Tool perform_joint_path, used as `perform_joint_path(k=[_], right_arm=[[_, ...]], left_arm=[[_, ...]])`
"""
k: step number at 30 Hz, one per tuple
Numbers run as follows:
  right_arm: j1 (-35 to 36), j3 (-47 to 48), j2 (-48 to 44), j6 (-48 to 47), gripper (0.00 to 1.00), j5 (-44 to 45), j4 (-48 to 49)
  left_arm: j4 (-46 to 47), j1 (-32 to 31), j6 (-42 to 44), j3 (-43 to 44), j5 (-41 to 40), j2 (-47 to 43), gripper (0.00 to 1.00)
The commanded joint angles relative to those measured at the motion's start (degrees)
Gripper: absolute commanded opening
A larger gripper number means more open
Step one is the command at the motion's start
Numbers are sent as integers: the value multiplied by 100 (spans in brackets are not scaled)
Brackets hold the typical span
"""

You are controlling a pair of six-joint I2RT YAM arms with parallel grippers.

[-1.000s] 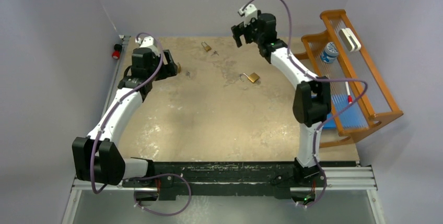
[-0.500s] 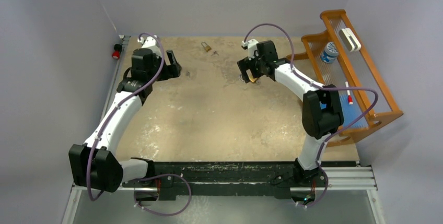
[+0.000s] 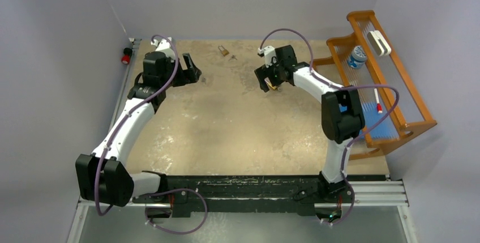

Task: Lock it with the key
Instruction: Pick up the lock from the center of the board.

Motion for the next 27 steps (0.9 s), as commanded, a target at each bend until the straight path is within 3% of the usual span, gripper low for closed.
perform_joint_path(k=[1, 9, 21, 24, 27], right_arm=[[-214, 686, 507, -437, 93, -590, -201], [-512, 1158, 1099, -651, 91, -500, -316], [-581, 1035, 1517, -614, 77, -865, -341], [-576, 1040, 1553, -614, 67, -760, -404], [-581, 1034, 1572, -593, 50, -541, -555]], left_arm=[[266, -6, -93, 93, 153, 70, 84], [240, -6, -50, 132, 185, 199, 85], [232, -13, -40, 160, 212, 353, 85], [240, -12, -40, 160, 211, 355, 85], [248, -15, -48, 139, 212, 338, 85]])
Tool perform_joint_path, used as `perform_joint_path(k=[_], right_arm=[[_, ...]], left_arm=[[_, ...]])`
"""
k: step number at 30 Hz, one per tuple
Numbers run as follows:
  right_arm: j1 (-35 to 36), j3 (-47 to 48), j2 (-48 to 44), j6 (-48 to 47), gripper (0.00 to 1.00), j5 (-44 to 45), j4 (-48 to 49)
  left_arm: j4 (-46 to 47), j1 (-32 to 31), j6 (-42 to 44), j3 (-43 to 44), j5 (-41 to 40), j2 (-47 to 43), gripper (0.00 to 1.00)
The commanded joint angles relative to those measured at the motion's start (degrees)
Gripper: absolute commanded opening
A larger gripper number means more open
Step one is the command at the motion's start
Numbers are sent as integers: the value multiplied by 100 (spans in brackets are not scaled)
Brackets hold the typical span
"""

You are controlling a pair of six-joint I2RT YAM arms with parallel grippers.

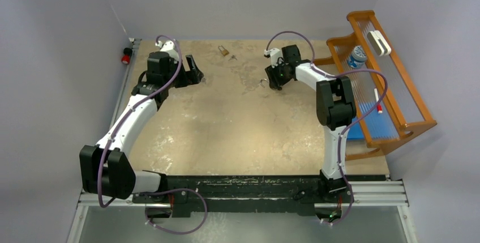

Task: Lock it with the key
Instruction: Pick up the lock from the center of the board.

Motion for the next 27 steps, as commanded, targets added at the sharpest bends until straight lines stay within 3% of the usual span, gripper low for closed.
perform_joint_path(k=[1, 9, 12, 16, 23, 27], right_arm=[[15, 96, 81, 35, 45, 170, -402], [216, -410, -391, 1396, 10, 409, -34], [480, -887, -797, 2141, 17, 445, 340], [776, -1450, -1225, 2967, 16, 70, 603], [1009, -1848, -1972, 2857, 13, 146, 597], [1004, -1903, -2500, 2806, 13, -310, 714]], left_arm=[[242, -17, -56, 130, 95, -52, 85], [398, -218, -312, 113, 174, -82, 85], [419, -305, -431, 123, 136, -199, 85], [443, -558, -449, 51, -78, -409, 86], [483, -633, -515, 49, -101, -508, 85], [499, -577, -437, 164, -15, -494, 86]])
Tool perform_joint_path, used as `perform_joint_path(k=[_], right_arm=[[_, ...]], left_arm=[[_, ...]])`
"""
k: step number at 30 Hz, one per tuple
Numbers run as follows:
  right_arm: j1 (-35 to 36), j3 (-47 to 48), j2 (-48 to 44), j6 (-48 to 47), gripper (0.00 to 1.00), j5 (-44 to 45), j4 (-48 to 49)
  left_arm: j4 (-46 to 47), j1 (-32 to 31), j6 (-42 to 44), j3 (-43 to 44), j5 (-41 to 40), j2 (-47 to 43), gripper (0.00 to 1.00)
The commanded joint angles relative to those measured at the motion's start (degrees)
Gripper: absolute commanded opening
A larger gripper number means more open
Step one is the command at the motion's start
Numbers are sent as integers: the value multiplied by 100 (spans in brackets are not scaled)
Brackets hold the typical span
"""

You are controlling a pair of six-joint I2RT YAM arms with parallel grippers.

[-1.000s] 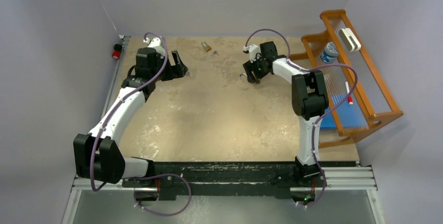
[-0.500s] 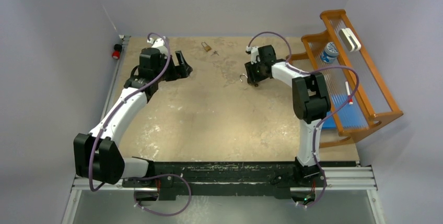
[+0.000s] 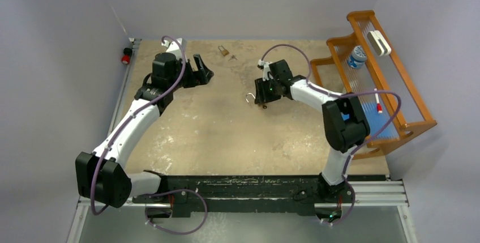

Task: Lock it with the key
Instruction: Pick up the lock from the center of the board.

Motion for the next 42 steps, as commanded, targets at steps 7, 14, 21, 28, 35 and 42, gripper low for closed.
perform_joint_path(k=[7, 14, 21, 28, 35, 42], right_arm=[[-86, -89, -1909, 285, 14, -2318, 567], [-78, 276, -2451, -276, 15, -2455, -147], [-77, 480, -2450, -375, 15, -2566, -152], [-77, 573, -2311, -453, 15, -2575, -183], [-76, 646, -2135, -405, 16, -2847, -76], [-75, 673, -2021, -377, 15, -2938, -69]], left_arm=[[750, 241, 424, 249, 1735, -49, 85], [1643, -34, 315, 372, 3876, 409, 85], [900, -472, 897, 963, 3877, 1095, 85], [673, -594, 1184, 1170, 3739, 1477, 72], [1593, -585, 780, 884, 3987, 1468, 30], [3122, -584, -196, 348, 4363, 1432, 0]])
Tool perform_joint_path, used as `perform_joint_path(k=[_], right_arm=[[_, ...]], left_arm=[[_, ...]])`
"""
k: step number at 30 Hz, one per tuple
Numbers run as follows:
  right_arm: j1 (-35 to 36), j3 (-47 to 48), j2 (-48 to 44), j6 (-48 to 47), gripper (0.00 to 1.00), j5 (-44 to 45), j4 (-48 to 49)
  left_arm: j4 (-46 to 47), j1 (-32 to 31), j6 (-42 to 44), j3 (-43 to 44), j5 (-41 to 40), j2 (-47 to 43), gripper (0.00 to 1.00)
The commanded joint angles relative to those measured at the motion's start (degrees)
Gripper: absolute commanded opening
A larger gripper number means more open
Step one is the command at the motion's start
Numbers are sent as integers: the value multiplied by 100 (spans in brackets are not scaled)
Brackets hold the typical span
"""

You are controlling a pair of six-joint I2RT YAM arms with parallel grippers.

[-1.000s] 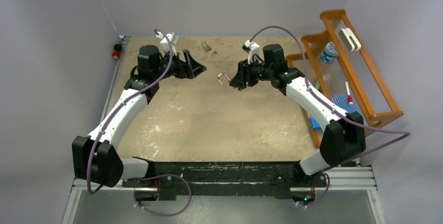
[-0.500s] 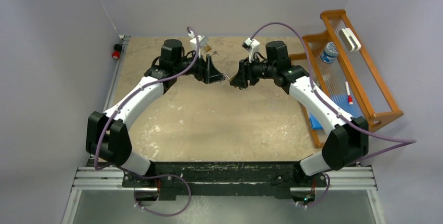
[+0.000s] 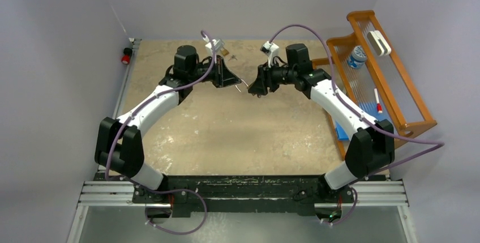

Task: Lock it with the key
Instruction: Pick up the lock from the center of the board.

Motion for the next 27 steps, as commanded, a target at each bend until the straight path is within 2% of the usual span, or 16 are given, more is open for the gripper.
perform_joint_path(k=[1, 3, 4, 5, 6, 7, 10, 14, 17, 19, 21, 22, 23, 25, 27], right_arm=[[32, 355, -64, 19, 15, -321, 260], [33, 430, -27, 26, 21, -445, 147], [6, 479, -23, 129, 33, -458, 191], [-23, 543, -39, 139, 56, -323, 172], [-73, 608, -79, 128, 92, -192, 193], [-176, 656, -129, 131, 98, -254, 284], [-630, 593, -400, 462, 99, -658, 1102], [-918, -598, -1122, 1083, 99, -832, 3653], [-930, -1978, -1391, 1376, 99, -1044, 6333], [-933, -2637, -1169, 1891, 97, -1266, 8519], [-951, -2791, -608, 2963, 96, -1410, 10649], [-968, -2626, -235, 3533, 93, -1586, 11357], [-1004, -2405, 94, 3975, 89, -1634, 11790], [-989, -1868, 577, 4442, 79, -1883, 11868], [-930, -1683, 735, 4378, 79, -1831, 11869]], left_arm=[[1690, 9, -882, -303, 521, -122, 0], [1957, 10, -1020, -366, 539, -155, 0], [2024, 9, -1028, -370, 519, -187, 0], [2125, 9, -1060, -367, 485, -222, 0], [2349, 9, -1108, -371, 421, -279, 0], [2553, 9, -1171, -367, 359, -308, 0], [3382, 26, -1402, -366, 156, -364, 0], [4333, 124, -1699, -148, 101, -215, 0], [5213, 195, -2260, 219, 330, 151, 0], [6012, 215, -2795, 459, 458, 434, 0], [6711, 220, -3293, 755, 537, 714, 0], [7034, 228, -3552, 879, 583, 843, 0], [7326, 229, -3798, 1004, 612, 961, 0], [7882, 236, -4237, 1176, 694, 1162, 0], [8201, 257, -4489, 1258, 721, 1267, 0]])
